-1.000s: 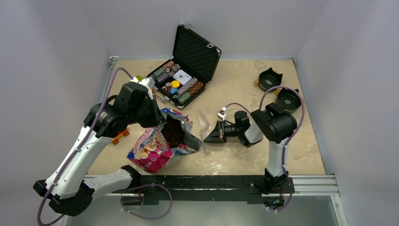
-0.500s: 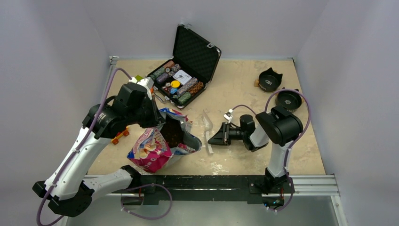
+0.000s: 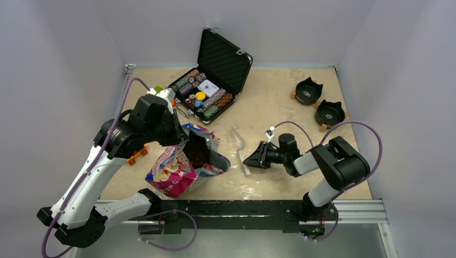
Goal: Serve the pet food
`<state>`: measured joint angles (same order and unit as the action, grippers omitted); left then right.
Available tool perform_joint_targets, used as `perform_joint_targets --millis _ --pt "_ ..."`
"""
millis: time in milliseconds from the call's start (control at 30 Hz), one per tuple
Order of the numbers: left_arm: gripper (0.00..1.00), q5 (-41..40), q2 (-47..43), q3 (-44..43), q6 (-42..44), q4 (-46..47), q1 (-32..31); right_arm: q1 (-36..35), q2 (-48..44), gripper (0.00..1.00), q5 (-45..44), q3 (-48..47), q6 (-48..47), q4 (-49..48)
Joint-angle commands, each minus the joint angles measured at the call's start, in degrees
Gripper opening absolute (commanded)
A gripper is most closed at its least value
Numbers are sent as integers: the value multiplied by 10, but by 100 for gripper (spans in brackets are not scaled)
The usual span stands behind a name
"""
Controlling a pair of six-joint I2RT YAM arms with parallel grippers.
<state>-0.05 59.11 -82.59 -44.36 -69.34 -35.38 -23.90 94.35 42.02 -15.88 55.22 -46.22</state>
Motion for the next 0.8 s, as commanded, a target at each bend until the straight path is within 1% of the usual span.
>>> perform_joint_targets --millis 0,167,267,500,567,600,700,767 --pt "0 27 -18 -3 -7 20 -3 8 -32 29 -88 18 -21 131" --pt "0 32 -14 -1 -5 25 -2 24 -43 29 -95 3 -10 204" --pt "0 33 -13 -1 -4 26 -3 34 -47 30 -87 -4 -14 221" --pt "0 35 -11 3 0 29 -2 26 -133 38 -124 -65 -143 351" --pt "0 36 -9 4 1 30 -3 18 -153 44 -125 -72 -164 355" --pt "0 37 -8 5 0 31 -3 11 -161 45 -129 -80 -174 365" --pt "0 40 -5 2 1 33 -2 -22 -176 47 -182 -129 -198 434" --pt "0 41 -3 2 1 33 -3 -48 -194 49 -247 -163 -208 476"
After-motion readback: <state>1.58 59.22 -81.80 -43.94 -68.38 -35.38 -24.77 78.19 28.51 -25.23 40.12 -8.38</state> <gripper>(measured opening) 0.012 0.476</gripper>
